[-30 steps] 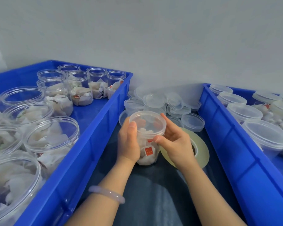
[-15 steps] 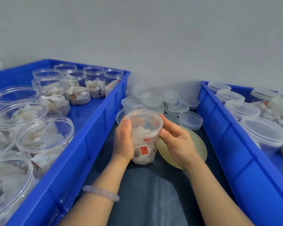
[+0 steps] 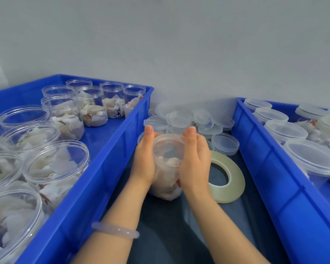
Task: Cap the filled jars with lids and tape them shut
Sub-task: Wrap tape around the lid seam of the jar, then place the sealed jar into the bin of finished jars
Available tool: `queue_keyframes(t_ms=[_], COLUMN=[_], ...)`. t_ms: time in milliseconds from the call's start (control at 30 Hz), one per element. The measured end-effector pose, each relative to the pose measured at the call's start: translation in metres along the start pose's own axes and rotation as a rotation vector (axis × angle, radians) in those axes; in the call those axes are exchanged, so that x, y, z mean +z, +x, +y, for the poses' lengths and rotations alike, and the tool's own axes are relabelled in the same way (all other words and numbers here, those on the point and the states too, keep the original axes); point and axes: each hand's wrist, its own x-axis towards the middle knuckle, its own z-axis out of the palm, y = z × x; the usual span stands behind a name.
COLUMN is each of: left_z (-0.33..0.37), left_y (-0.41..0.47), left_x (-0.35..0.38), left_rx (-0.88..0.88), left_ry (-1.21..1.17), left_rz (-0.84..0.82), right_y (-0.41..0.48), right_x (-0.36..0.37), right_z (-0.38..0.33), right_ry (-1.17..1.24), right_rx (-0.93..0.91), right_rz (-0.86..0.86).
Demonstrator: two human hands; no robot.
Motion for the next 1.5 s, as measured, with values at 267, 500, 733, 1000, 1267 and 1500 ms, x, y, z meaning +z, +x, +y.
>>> queue_keyframes(t_ms=[267, 500, 733, 1000, 1267, 1500], left_z=[0.000, 0.014, 0.028, 0.036, 0.020, 0.018], left_y=[-0.010, -0.018, -0.024, -0.025, -0.036, -0.038], left_x=[-0.003, -0.006, 0.011, 0.001, 0.013, 0.012], left_rx=[-0.029, -0.023, 0.045, -0.057, 0.090, 0.075], left_ry=[0.047, 0.303, 0.143, 0.206, 0.057, 0.089], left_rz=[0.113, -0.013, -0.088, -0.008, -0.156, -0.090], right_y=[0.005, 0.011, -0.012, -0.006, -0.018, -0.015], right_x=[-0.001, -0.015, -0.010, -0.005, -0.016, -0.019], right_z=[0.004, -0.009, -0.016, -0.016, -0.022, -0.030], right_ry=[-0.069, -0.131, -0.107, -0.119, -0.067, -0.083], right_rx=[-0.007, 0.036, 0.035, -0.009, 0.019, 0.072], right_rz=[-0.009, -0.036, -0.066, -0.067, 0.002, -0.029])
